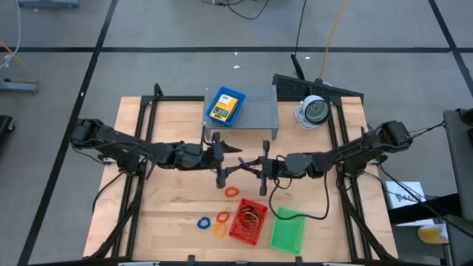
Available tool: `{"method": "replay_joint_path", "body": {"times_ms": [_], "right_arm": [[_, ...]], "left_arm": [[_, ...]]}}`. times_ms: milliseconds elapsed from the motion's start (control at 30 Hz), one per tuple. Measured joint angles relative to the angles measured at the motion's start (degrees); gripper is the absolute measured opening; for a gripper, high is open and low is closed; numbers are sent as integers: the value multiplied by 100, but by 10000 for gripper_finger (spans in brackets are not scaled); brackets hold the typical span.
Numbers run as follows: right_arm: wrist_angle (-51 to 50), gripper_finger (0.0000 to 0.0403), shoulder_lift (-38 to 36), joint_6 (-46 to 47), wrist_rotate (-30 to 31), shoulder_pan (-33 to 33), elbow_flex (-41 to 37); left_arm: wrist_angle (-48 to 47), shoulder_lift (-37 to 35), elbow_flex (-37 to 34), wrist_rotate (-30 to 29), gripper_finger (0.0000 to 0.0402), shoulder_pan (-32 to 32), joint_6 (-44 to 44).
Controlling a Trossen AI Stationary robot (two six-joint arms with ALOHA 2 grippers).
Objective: Pick & Place Office Desk Supplies
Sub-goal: Put the purple spring rubberband into the green bin
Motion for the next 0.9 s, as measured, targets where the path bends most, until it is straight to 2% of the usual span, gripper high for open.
{"method": "replay_joint_path", "body": {"times_ms": [200,300,433,633,800,900], "right_arm": [[-410,9,-431,-2,56,244,0],[-616,9,-728,6,119,398,5],[-974,9,-969,-82,595,632,19],[-1600,9,-1251,-71,1143,1020,22],[-2307,9,-1582,408,1065,1340,5],[-2669,9,-1934,811,682,1538,9]], "left_arm": [[-65,0,9,106,298,-55,-239],[-175,0,-3,558,297,-49,-250],[-234,-34,-19,1254,295,-68,-233],[-993,-133,-14,1228,294,-103,-194],[-1777,-269,-9,989,294,-94,-240],[-2037,-276,-11,1014,294,-103,-241]]}}
